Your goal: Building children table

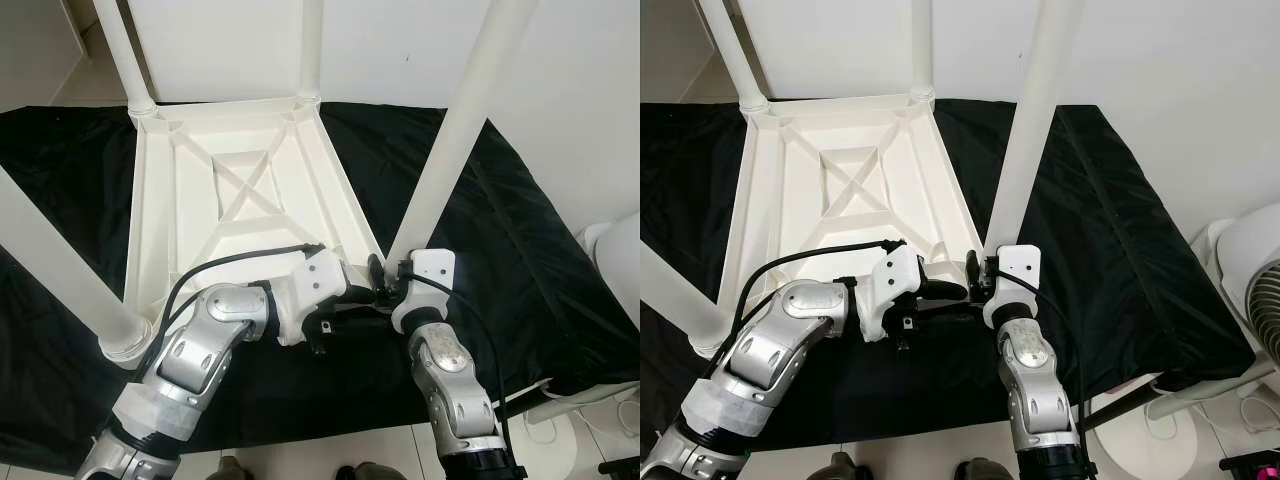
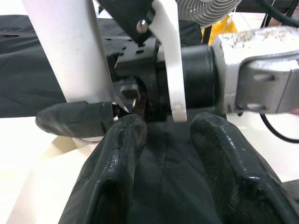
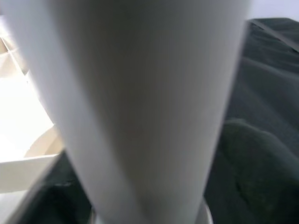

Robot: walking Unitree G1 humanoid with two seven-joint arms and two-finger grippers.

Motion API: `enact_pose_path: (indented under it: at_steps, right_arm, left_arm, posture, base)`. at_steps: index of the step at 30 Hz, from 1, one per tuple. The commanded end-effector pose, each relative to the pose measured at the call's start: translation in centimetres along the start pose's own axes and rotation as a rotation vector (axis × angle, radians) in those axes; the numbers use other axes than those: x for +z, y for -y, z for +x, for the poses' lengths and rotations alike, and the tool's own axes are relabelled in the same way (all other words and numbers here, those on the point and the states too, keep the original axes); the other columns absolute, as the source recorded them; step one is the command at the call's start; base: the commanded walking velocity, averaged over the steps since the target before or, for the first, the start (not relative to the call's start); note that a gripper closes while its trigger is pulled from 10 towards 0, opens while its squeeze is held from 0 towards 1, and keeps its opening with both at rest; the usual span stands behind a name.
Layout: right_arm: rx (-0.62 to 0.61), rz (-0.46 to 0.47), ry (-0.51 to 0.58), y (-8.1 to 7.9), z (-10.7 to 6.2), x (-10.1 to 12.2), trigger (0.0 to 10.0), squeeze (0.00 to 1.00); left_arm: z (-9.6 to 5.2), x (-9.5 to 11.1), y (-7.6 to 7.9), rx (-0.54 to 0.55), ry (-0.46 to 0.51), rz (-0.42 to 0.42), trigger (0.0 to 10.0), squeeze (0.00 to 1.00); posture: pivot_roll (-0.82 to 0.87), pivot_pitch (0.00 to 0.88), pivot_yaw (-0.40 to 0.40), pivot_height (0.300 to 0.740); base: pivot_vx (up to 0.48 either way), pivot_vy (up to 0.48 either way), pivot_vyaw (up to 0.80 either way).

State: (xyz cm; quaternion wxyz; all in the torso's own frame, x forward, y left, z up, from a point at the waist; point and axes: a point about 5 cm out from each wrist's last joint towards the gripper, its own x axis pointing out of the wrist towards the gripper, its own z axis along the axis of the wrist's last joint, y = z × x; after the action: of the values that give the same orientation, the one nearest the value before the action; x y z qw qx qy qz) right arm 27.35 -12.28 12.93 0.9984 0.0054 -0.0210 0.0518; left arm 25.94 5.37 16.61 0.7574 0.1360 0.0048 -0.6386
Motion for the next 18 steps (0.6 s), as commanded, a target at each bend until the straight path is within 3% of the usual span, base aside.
enact_pose_path:
  at_steps: [1, 4, 5, 6, 8, 9, 12, 18]
  right_arm:
    - [0.031, 0.007, 0.007, 0.4, -0.3, 0.1, 10.0, 1.00]
    - [0.085, 0.003, -0.004, 1.0, -0.6, -0.1, 10.0, 1.00]
    - [0.114, -0.001, -0.011, 1.2, -0.7, -0.2, 10.0, 0.84]
    - [0.167, -0.018, -0.018, 1.6, -0.8, -0.3, 10.0, 0.23]
    - [0.202, -0.031, -0.023, 1.9, -0.9, -0.3, 10.0, 0.23]
    - [0.273, -0.044, -0.028, 2.3, -1.0, -0.2, 10.0, 0.00]
    - [0.370, -0.067, -0.029, 3.0, -0.9, 0.0, 10.0, 0.00]
    - [0.570, -0.160, -0.012, 4.1, 0.9, 1.4, 10.0, 0.00]
  left_arm:
    - [0.0, 0.0, -0.3, 0.072, -0.008, -0.004, 10.0, 0.00]
    - [-0.1, -0.1, -0.4, 0.073, -0.009, -0.004, 10.0, 0.00]
    - [-0.1, -0.1, -0.4, 0.073, -0.009, -0.004, 10.0, 0.00]
    - [-0.1, 0.0, -0.4, 0.073, -0.010, -0.003, 10.0, 0.00]
    - [-0.1, 0.0, -0.5, 0.074, -0.010, -0.003, 10.0, 0.00]
    - [-0.1, 0.0, -0.5, 0.073, -0.010, -0.002, 10.0, 0.00]
    - [-0.1, 0.0, -0.6, 0.071, -0.011, 0.000, 10.0, 0.00]
    - [0.1, 0.2, -0.7, 0.053, -0.008, 0.005, 10.0, 0.00]
  posture:
    - [-0.11, 0.065, -0.020, 0.740]
    - [-0.11, 0.065, -0.019, 0.740]
    - [-0.11, 0.064, -0.016, 0.740]
    - [-0.11, 0.063, -0.014, 0.740]
    - [-0.11, 0.063, -0.014, 0.740]
    - [-0.11, 0.064, -0.009, 0.740]
    - [-0.12, 0.064, 0.000, 0.740]
    - [-0.12, 0.064, 0.014, 0.740]
  base:
    - [0.000, 0.000, 0.00]
    - [0.000, 0.000, 0.00]
    - [0.000, 0.000, 0.00]
    - [0.000, 0.000, 0.00]
    - [0.000, 0.000, 0.00]
    - [0.000, 0.000, 0.00]
    - [0.000, 0.000, 0.00]
    - [0.000, 0.000, 0.00]
